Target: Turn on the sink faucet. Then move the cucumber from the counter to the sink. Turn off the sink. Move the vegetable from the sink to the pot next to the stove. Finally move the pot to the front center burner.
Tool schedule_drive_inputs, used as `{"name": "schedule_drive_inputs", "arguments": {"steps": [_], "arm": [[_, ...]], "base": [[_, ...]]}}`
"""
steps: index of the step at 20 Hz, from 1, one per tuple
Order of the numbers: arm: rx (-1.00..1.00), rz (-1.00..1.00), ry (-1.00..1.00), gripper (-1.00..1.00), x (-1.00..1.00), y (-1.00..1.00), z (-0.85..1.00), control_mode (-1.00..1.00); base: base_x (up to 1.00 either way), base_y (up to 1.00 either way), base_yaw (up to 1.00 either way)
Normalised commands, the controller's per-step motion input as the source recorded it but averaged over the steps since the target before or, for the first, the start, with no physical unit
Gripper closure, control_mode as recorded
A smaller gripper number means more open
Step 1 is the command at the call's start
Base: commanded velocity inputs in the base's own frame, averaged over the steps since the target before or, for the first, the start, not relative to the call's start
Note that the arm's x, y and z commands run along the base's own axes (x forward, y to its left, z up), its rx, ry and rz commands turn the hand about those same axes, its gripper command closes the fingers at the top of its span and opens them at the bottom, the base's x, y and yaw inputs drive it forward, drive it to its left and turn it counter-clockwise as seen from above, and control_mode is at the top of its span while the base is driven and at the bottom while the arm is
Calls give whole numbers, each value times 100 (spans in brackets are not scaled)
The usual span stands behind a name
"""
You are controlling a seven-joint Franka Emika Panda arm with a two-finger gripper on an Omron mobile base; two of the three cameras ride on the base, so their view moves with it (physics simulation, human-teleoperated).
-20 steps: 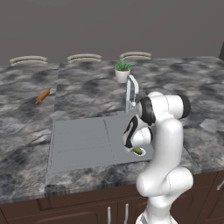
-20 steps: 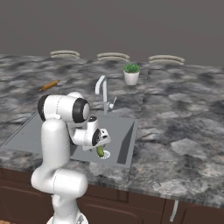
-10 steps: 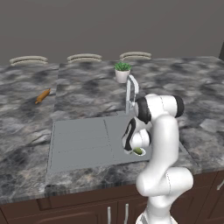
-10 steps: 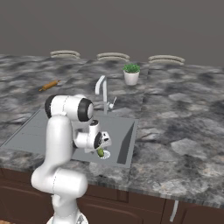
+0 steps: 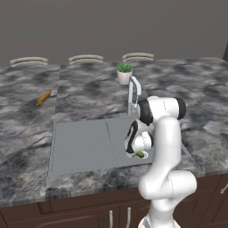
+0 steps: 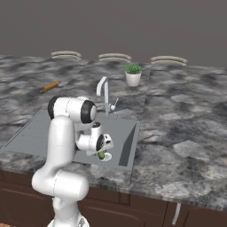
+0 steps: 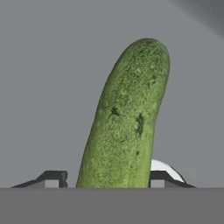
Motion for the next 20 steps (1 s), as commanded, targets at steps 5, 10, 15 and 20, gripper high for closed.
{"name": "schedule_drive_inputs", "arguments": {"steps": [5,10,15,20], "arm": [[0,0,1,100,0,0,-1,-100],[0,0,-4,100,-14,0,21,-100],[0,0,-6,100,-28,0,64,-100],[0,-1,-5,100,-35,0,81,-100]], "base": [[0,0,0],[0,0,0],[0,0,0],[0,0,0]]}}
